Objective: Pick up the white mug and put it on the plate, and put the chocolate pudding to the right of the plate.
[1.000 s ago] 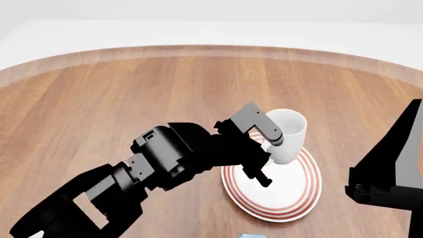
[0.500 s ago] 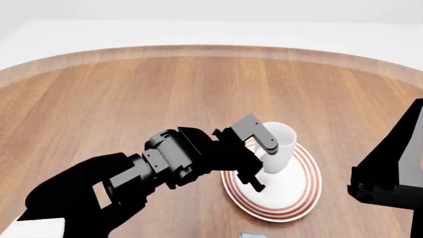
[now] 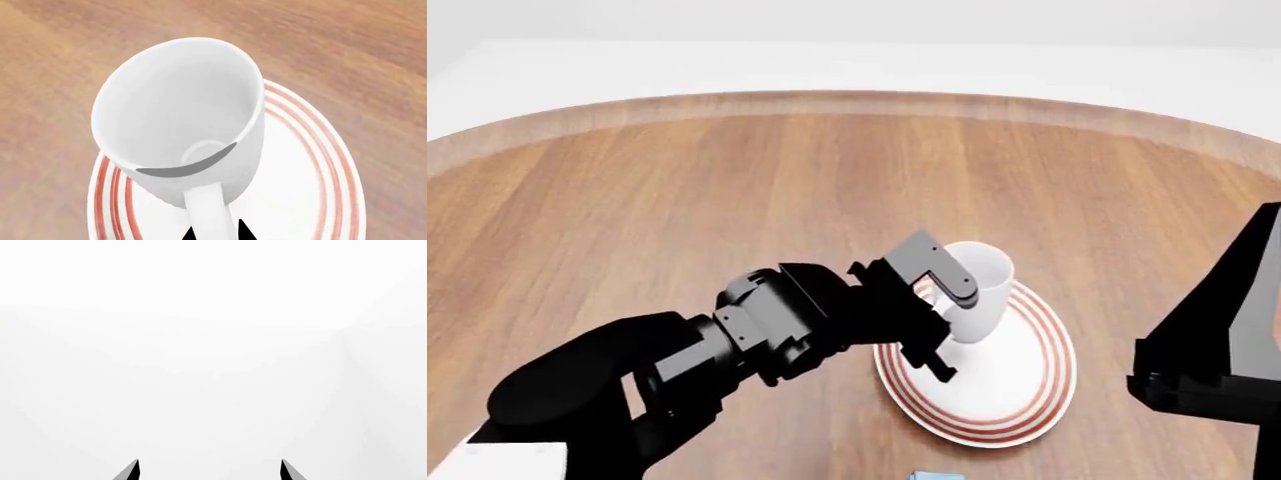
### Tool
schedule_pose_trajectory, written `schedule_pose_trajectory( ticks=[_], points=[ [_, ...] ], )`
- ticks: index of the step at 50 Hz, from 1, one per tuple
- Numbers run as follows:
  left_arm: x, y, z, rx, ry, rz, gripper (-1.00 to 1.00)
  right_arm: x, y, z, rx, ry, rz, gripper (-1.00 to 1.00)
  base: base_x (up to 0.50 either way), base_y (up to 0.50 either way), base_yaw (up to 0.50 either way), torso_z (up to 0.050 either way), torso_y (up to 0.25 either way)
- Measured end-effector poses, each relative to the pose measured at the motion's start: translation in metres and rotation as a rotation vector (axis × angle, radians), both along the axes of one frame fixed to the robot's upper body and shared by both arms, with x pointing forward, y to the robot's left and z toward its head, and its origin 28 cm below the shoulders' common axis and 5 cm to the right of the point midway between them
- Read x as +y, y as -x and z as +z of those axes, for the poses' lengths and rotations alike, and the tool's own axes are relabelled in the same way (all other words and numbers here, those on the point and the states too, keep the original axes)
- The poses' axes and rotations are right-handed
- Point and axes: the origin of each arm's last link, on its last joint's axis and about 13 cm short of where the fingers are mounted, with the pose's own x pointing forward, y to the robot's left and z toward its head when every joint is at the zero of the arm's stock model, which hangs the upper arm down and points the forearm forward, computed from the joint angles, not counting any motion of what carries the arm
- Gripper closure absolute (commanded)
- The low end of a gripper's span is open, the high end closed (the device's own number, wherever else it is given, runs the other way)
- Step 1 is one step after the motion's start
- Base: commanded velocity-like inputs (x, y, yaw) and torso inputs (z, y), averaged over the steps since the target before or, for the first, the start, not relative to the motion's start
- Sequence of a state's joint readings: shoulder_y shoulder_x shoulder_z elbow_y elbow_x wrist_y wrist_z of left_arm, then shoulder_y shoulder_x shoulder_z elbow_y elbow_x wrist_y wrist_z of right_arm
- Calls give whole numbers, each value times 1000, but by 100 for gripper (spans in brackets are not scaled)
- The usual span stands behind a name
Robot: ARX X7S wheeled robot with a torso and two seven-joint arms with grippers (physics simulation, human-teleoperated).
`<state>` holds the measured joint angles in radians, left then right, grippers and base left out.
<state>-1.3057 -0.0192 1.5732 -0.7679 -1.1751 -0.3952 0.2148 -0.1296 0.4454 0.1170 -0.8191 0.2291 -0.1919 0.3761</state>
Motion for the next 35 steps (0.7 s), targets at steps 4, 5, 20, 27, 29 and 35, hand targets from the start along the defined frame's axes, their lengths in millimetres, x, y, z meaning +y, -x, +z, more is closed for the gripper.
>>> schedule_pose_trajectory(
  ticks=[4, 5, 20, 27, 29, 35],
  points=[
    [1, 0, -3, 4, -2, 3, 100, 0, 0, 0, 1, -1, 1, -100, 0, 0, 0, 0, 0],
    [1, 1, -3, 5, -3, 4, 100, 0, 0, 0, 1, -1, 1, -100, 0, 0, 0, 0, 0],
    [1, 3, -9, 0, -12, 1, 100, 0, 0, -1, 4, -3, 4, -100, 0, 0, 0, 0, 1],
    [1, 4, -13, -3, -18, 2, -100, 0, -1, -1, 5, -4, 4, -100, 0, 0, 0, 0, 0],
    [1, 4, -14, -4, -20, 3, -100, 0, -1, -2, 5, -4, 4, -100, 0, 0, 0, 0, 0],
    [1, 5, -17, -4, -30, 8, -100, 0, -1, -2, 5, -4, 4, -100, 0, 0, 0, 0, 0]
  ],
)
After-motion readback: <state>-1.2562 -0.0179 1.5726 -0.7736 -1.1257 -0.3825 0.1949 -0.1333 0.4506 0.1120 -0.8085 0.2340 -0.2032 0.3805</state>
